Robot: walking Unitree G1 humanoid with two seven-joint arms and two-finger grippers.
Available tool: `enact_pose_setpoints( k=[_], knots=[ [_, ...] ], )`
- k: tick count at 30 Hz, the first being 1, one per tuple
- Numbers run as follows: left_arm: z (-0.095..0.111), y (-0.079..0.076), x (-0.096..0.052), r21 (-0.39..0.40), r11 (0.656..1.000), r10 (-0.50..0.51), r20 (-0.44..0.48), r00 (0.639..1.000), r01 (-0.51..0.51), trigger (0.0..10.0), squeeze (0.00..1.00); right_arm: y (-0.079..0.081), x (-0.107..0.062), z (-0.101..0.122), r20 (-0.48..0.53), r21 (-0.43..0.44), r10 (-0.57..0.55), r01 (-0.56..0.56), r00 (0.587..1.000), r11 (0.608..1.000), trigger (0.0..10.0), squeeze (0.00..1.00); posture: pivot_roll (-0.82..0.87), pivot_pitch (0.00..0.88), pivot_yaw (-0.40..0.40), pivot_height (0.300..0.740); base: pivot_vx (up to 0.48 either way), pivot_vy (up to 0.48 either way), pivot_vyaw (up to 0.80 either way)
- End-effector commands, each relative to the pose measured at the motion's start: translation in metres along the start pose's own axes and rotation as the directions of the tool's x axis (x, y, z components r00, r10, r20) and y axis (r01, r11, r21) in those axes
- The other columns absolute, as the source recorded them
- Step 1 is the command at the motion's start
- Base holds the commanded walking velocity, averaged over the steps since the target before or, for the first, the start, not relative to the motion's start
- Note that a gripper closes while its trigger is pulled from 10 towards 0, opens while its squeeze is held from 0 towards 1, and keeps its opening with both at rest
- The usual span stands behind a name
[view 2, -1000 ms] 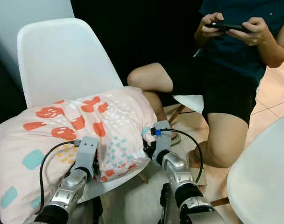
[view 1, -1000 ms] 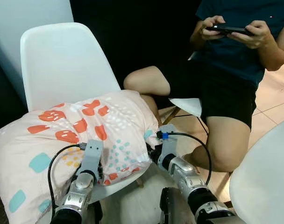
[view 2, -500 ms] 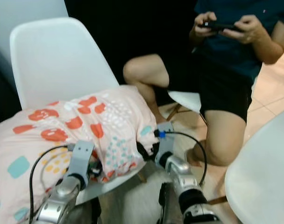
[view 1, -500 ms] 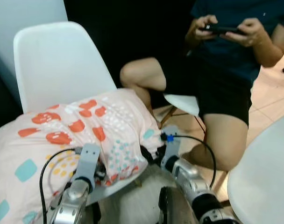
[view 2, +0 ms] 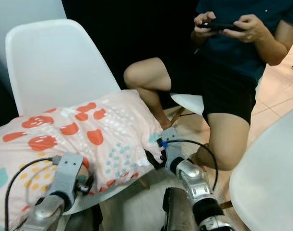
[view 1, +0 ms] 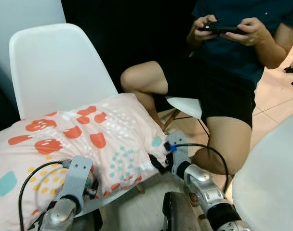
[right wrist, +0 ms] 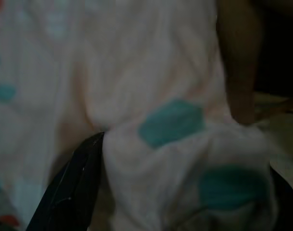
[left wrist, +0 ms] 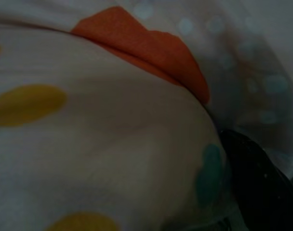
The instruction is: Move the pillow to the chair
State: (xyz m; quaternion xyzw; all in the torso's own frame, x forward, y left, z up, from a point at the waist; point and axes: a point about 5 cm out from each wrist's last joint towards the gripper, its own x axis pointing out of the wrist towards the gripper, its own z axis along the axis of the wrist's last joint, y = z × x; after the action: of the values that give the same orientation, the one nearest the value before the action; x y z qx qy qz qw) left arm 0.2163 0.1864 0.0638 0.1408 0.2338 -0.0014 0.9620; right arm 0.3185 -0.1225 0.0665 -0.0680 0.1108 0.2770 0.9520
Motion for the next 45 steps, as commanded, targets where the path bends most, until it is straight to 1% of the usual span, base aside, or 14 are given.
enact_pose_setpoints(
  k=[1,2,4,7,11,18,19,23,24,26,28,36,40,45],
  knots=[
    [0.004,0.015,-0.004,0.008,0.996,0.088,0.010,0.996,-0.088,10.0,0.87,0.002,0.001,0.006,0.039,0.214,0.004,-0.012,0.999,0.977,10.0,0.00,-0.01,0.099,-0.085,0.558,0.000,0.000,0.00],
    [0.004,0.015,-0.004,0.008,0.996,0.088,0.010,0.996,-0.088,10.0,0.87,0.002,0.001,0.006,0.039,0.214,0.004,-0.012,0.999,0.977,10.0,0.00,-0.01,0.099,-0.085,0.558,0.000,0.000,0.00],
    [0.011,0.022,-0.004,-0.192,0.972,0.133,-0.009,0.991,-0.133,10.0,0.00,-0.002,0.003,0.010,0.024,0.187,-0.020,0.015,1.000,0.982,10.0,0.00,0.00,0.093,-0.090,0.558,0.000,0.000,0.00],
    [0.016,0.031,-0.004,-0.087,0.982,0.169,0.013,0.986,-0.167,10.0,0.00,-0.004,0.004,0.013,0.005,-0.104,-0.053,0.053,0.999,0.993,10.0,0.00,0.00,0.091,-0.091,0.558,0.000,0.000,0.00],
    [0.018,0.035,-0.002,0.047,0.984,0.172,0.028,0.985,-0.173,10.0,0.00,-0.002,0.007,0.016,0.017,0.011,-0.057,0.057,0.998,0.998,10.0,0.00,0.00,0.092,-0.092,0.558,0.000,0.000,0.00],
    [0.021,0.038,0.002,-0.386,0.898,0.205,-0.056,0.977,-0.210,10.0,0.00,-0.017,0.008,0.036,0.115,0.197,-0.230,0.205,0.966,0.959,10.0,0.00,0.00,0.095,-0.094,0.558,0.000,0.000,0.00],
    [0.026,0.042,0.004,-0.069,0.972,0.225,-0.010,0.974,-0.225,10.0,0.00,-0.021,0.007,0.051,0.179,0.260,-0.237,0.186,0.955,0.947,10.0,0.00,-0.01,0.097,-0.092,0.558,0.000,0.000,0.00],
    [0.018,0.035,0.005,0.042,0.986,0.161,-0.026,0.987,-0.160,10.0,0.00,-0.012,0.009,0.055,0.200,0.170,-0.157,0.123,0.967,0.978,10.0,0.00,-0.01,0.098,-0.089,0.558,0.000,0.000,0.00],
    [0.015,0.035,0.008,-0.306,0.936,0.155,-0.079,0.985,-0.172,10.0,1.00,-0.006,0.010,0.054,0.200,0.135,-0.124,0.098,0.972,0.986,10.0,0.00,-0.01,0.099,-0.090,0.558,0.000,0.000,0.00],
    [0.004,0.029,0.008,-0.703,0.686,0.106,-0.158,0.982,-0.187,10.0,1.00,-0.001,0.010,0.053,0.202,0.132,-0.100,0.074,0.974,0.989,10.0,0.00,-0.01,0.101,-0.090,0.558,0.000,0.000,0.00],
    [-0.002,0.029,0.007,-0.743,0.636,0.097,-0.191,0.977,-0.209,10.0,1.00,0.002,0.011,0.053,0.205,0.136,-0.092,0.065,0.974,0.989,10.0,0.00,-0.01,0.101,-0.089,0.558,0.000,0.000,0.00],
    [-0.055,0.036,-0.006,-0.353,0.885,0.169,-0.367,0.915,-0.305,10.0,1.00,0.021,0.013,0.059,0.231,0.085,0.037,-0.058,0.972,0.995,10.0,0.00,-0.01,0.113,-0.086,0.558,0.000,0.000,0.00],
    [-0.056,0.038,-0.010,-0.106,0.963,0.210,-0.287,0.934,-0.249,10.0,0.00,0.031,0.015,0.062,0.245,0.094,0.109,-0.136,0.963,0.986,10.0,0.00,0.00,0.116,-0.092,0.558,0.000,0.000,0.00],
    [-0.044,0.034,-0.005,0.139,0.975,0.193,-0.165,0.967,-0.171,10.0,0.00,0.057,0.020,0.050,0.150,0.040,0.317,-0.326,0.936,0.945,10.0,0.00,0.00,0.117,-0.092,0.558,0.000,0.000,0.00]
  ],
)
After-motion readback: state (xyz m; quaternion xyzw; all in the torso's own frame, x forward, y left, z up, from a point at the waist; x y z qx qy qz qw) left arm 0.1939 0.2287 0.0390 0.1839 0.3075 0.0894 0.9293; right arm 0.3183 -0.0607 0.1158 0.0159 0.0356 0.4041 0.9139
